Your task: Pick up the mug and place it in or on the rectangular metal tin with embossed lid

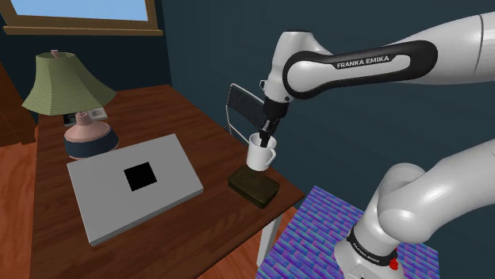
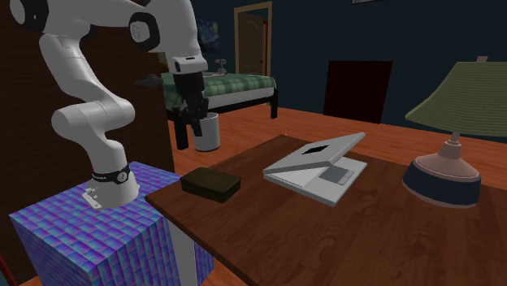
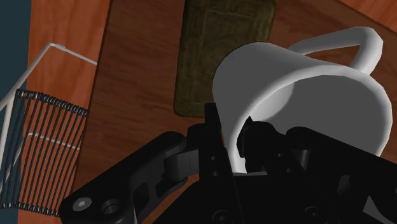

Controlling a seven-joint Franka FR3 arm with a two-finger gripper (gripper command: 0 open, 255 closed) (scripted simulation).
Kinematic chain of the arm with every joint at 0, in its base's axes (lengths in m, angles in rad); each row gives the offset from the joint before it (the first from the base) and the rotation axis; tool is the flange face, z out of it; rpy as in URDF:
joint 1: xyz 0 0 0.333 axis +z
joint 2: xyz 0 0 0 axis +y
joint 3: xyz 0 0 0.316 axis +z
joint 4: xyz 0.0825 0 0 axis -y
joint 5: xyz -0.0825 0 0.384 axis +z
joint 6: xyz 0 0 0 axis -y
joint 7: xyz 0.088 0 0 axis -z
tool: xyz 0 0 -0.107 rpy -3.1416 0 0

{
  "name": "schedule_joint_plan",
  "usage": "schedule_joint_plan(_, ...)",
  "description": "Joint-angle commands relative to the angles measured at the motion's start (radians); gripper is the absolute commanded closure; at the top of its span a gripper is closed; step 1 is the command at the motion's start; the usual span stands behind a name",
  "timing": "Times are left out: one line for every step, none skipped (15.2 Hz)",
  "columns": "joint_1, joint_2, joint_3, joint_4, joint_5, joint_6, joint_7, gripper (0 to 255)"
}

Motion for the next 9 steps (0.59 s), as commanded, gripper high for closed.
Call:
schedule_joint_plan(-0.006,-0.01,-0.013,-0.019,-0.004,0.007,-0.019,255)
schedule_joint_plan(-0.006,-0.007,-0.013,-0.03,-0.003,0.022,-0.02,255)
schedule_joint_plan(-0.006,-0.004,-0.013,-0.041,-0.003,0.036,-0.021,255)
schedule_joint_plan(-0.005,0.0,-0.012,-0.052,-0.002,0.05,-0.022,255)
schedule_joint_plan(-0.005,0.004,-0.012,-0.063,-0.001,0.065,-0.024,255)
schedule_joint_plan(-0.005,0.008,-0.011,-0.074,0.0,0.08,-0.025,255)
schedule_joint_plan(-0.005,0.012,-0.011,-0.084,0.001,0.094,-0.026,255)
schedule_joint_plan(-0.004,0.017,-0.01,-0.094,0.002,0.109,-0.027,255)
schedule_joint_plan(-0.004,0.022,-0.01,-0.104,0.003,0.124,-0.028,255)
